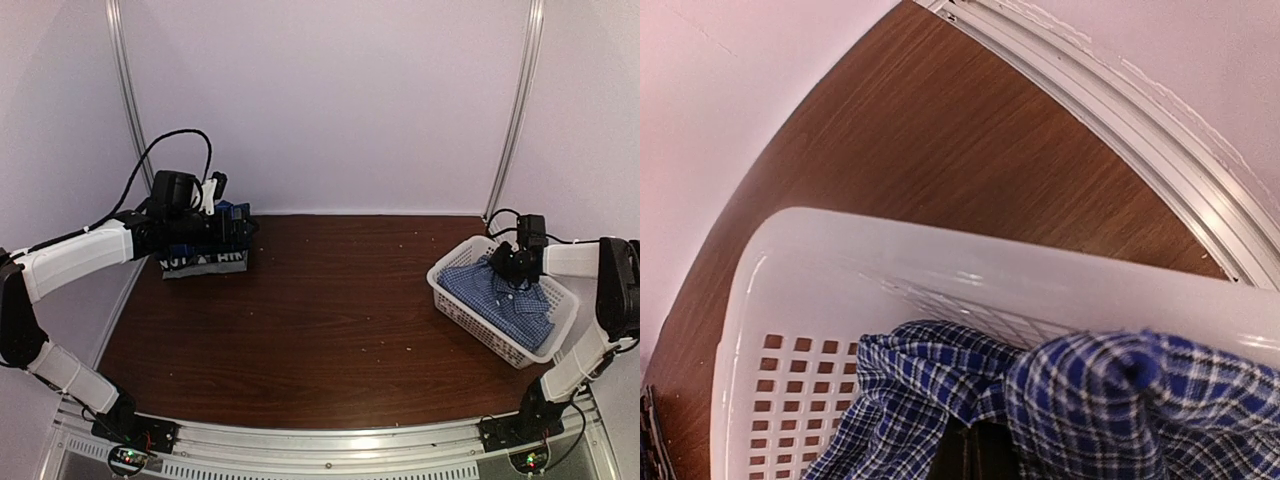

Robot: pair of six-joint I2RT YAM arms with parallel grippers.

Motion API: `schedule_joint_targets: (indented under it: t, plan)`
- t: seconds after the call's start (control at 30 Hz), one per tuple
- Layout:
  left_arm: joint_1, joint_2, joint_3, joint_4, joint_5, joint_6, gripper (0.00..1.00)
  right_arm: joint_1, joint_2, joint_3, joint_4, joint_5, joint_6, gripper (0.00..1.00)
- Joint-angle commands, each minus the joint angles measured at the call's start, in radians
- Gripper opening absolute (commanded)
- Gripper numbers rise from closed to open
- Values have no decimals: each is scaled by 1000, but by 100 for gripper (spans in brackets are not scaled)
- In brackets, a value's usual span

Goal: Fold and stack the long sleeve shirts
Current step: Pick up the square-folded shirt from the bin, then place the square-folded shirt at the center of the board.

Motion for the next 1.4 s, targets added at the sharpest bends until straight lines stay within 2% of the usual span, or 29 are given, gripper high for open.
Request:
schedule_joint_targets:
  t: [0.0,0.23,0.37,0.53,0.7,0.93,1.13,1.27,1.37]
  plan:
    - [0,3,-4,16,0,12,98,-7,-41,41,-11,14,-45,0]
    - [0,-4,-5,18,6,7,98,46,-141,45,-76,-13,-80,0]
    - [0,-4,-1,21,15,6,98,65,-218,153,-153,-11,-115,0]
    - [0,-8,-1,26,19,3,98,115,-262,338,-215,-6,-161,0]
    - [0,-11,5,29,19,2,98,233,-245,552,-230,-4,-198,0]
    - [0,-24,14,34,-1,-3,98,475,-121,956,-225,-26,-288,0]
    - [0,-45,20,29,-48,-16,98,660,0,1221,-152,-167,-298,0]
    - [2,-50,43,-15,-124,-35,98,704,30,1233,-67,-273,-259,0]
    - [2,-59,50,-43,-163,-46,98,686,12,1064,-53,-282,-238,0]
